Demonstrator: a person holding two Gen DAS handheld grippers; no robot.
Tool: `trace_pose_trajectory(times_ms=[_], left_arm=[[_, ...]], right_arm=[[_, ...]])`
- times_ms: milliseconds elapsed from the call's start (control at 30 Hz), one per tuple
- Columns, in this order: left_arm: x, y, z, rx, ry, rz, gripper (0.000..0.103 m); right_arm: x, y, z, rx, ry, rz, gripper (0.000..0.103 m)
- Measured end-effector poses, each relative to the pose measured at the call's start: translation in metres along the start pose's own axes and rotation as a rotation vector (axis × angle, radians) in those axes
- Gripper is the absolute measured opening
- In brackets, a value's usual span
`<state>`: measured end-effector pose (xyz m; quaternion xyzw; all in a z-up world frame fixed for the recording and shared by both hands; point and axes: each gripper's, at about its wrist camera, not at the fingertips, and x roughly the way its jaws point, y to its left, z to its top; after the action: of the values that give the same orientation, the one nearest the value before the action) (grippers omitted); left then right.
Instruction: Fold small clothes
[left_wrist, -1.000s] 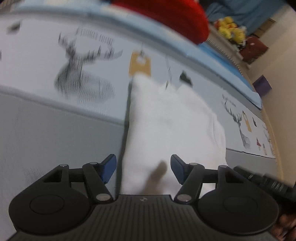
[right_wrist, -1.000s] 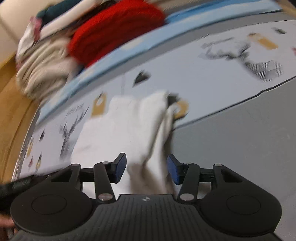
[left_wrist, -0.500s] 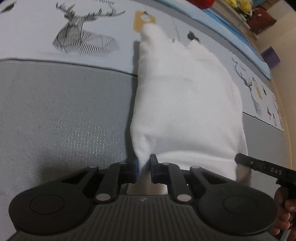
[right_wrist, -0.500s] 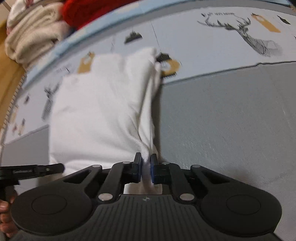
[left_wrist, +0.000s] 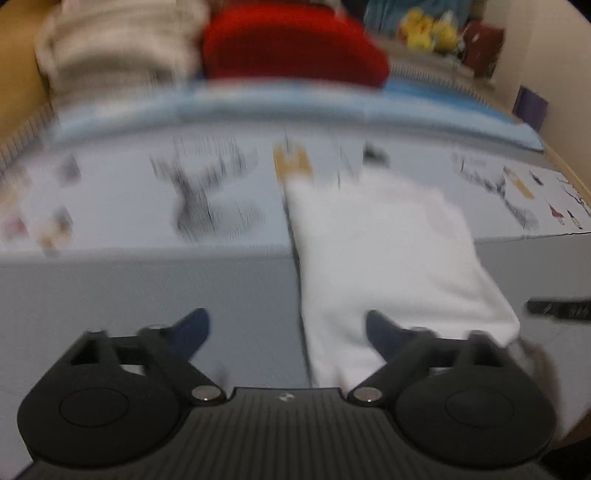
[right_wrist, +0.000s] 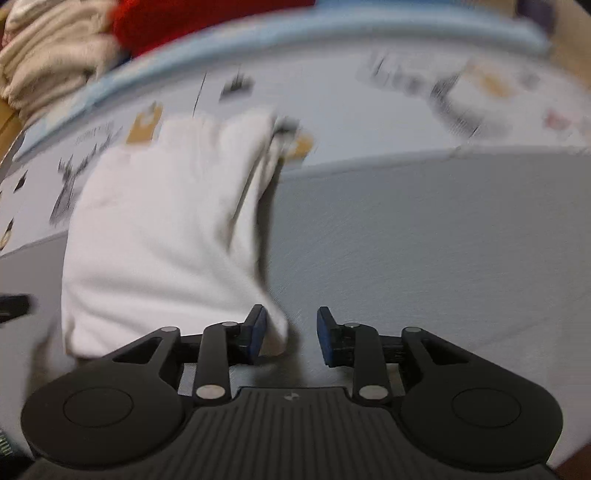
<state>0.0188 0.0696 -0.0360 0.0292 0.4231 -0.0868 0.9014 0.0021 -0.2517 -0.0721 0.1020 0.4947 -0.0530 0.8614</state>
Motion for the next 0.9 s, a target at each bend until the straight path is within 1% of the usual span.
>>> trace_pose_trajectory(times_ms=[33,67,100,133,167,200,267,300,333,400,433,500,567,600,667,733,800,900], left_arm=[[-0.018,-0.005,0.001,0.022,-0.046,0.011,0.097],[-0.035,-0.01,0.001,0.03,-0.083,0.025,0.099],[-0.053,-0.014,-0.002,0.029,-0.12,0.042,0.102],[-0.069,-0.02,-0.004,0.025,-0.151,0.052,0.103],[-0.083,-0.024,-0.009,0.02,-0.177,0.053,0.103],[-0.097,-0.029,-0.014,0.015,-0.199,0.055,0.103],[-0.127,-0.04,-0.03,0.008,-0.237,0.064,0.103],[-0.137,-0.047,-0.039,0.009,-0.247,0.064,0.103],[-0.148,-0.054,-0.05,0.009,-0.261,0.062,0.103],[-0.16,-0.063,-0.069,0.006,-0.268,0.052,0.103],[-0.163,-0.066,-0.08,0.006,-0.267,0.03,0.103],[-0.162,-0.073,-0.099,0.015,-0.271,0.016,0.103],[-0.154,-0.078,-0.111,0.019,-0.231,0.011,0.103],[-0.149,-0.079,-0.111,0.007,-0.204,0.01,0.103],[-0.143,-0.078,-0.109,-0.041,-0.19,0.028,0.103],[-0.134,-0.076,-0.105,-0.052,-0.176,0.067,0.103],[-0.124,-0.073,-0.103,-0.063,-0.147,0.089,0.103],[-0.114,-0.066,-0.098,-0.098,-0.114,0.09,0.103]], right_arm=[[-0.017,0.001,-0.002,-0.014,-0.076,-0.028,0.031],[-0.034,0.002,-0.003,-0.028,-0.154,-0.036,0.033],[-0.053,0.002,-0.005,-0.041,-0.234,-0.033,0.039],[-0.074,0.004,-0.009,-0.045,-0.312,-0.025,0.046],[-0.093,0.005,-0.014,-0.042,-0.373,-0.017,0.061],[-0.113,0.006,-0.022,-0.038,-0.43,-0.006,0.072],[-0.146,0.005,-0.04,-0.04,-0.518,0.03,0.079],[-0.16,0.005,-0.052,-0.046,-0.548,0.048,0.081],[-0.171,0.005,-0.064,-0.056,-0.565,0.055,0.082],[-0.187,0.005,-0.085,-0.067,-0.586,0.058,0.082],[-0.191,0.005,-0.096,-0.066,-0.595,0.069,0.082],[-0.196,0.01,-0.111,-0.074,-0.607,0.08,0.082],[-0.196,0.02,-0.122,-0.104,-0.602,0.068,0.082],[-0.193,0.025,-0.125,-0.113,-0.584,0.055,0.082],[-0.183,0.035,-0.129,-0.116,-0.527,0.044,0.082],[-0.172,0.04,-0.127,-0.121,-0.473,0.054,0.082],[-0.162,0.045,-0.126,-0.11,-0.428,0.05,0.082],[-0.147,0.048,-0.123,-0.078,-0.367,0.04,0.082]])
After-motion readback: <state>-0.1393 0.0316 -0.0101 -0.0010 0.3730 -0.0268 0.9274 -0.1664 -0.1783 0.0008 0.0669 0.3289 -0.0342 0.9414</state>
